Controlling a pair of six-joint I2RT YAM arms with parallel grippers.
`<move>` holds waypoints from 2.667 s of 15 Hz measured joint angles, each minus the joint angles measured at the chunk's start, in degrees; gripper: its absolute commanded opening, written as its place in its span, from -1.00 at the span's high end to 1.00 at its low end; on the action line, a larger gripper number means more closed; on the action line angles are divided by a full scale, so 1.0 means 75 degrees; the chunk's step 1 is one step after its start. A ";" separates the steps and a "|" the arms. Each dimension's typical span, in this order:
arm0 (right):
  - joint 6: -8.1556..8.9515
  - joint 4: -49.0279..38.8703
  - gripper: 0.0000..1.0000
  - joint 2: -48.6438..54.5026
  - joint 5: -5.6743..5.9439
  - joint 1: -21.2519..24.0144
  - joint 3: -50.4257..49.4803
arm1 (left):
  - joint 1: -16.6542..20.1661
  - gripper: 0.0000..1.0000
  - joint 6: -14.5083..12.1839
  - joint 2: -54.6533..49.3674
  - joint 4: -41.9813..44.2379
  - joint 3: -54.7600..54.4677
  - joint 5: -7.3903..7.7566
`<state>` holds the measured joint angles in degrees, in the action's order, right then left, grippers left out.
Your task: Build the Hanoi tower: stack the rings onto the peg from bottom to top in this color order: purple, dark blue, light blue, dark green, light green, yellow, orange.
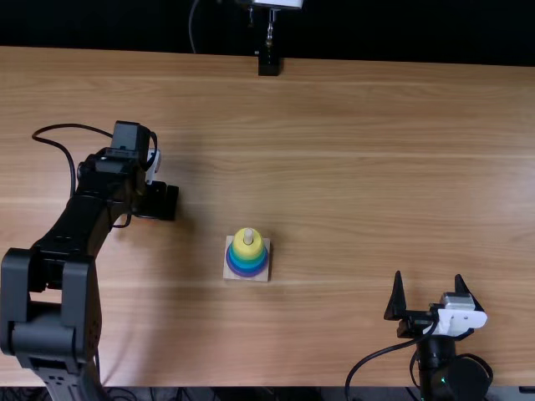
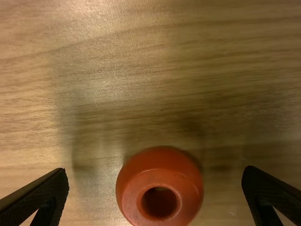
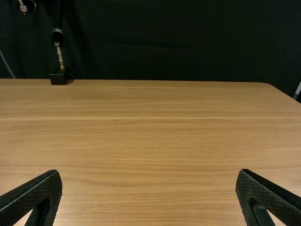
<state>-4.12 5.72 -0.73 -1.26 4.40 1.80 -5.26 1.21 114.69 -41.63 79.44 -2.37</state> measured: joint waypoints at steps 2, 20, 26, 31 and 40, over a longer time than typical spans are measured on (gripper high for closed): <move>0.0000 -0.0003 -1.00 0.0000 0.0003 0.0000 0.0003 | 0.0000 -1.00 -0.0003 0.0023 0.0000 0.0000 -0.0003; -0.0006 0.0000 -1.00 0.0000 0.0000 0.0000 0.0003 | -0.0105 1.00 -0.0050 0.0029 -0.0058 0.0000 -0.0029; -0.0006 0.0000 -1.00 0.0000 0.0000 0.0000 0.0000 | -0.1046 1.00 0.0015 -0.0367 -0.2256 0.0816 0.0041; -0.0003 0.0003 -1.00 0.0000 0.0003 0.0000 0.0000 | -0.1696 1.00 0.0632 -0.1218 -0.3593 0.1719 0.0460; -0.0003 0.0000 -1.00 0.0000 0.0000 0.0000 0.0000 | -0.2993 1.00 0.1848 -0.1489 -0.5633 0.3899 0.0571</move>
<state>-4.14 5.72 -0.73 -1.26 4.40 1.80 -27.70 15.07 103.53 -83.88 108.68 1.91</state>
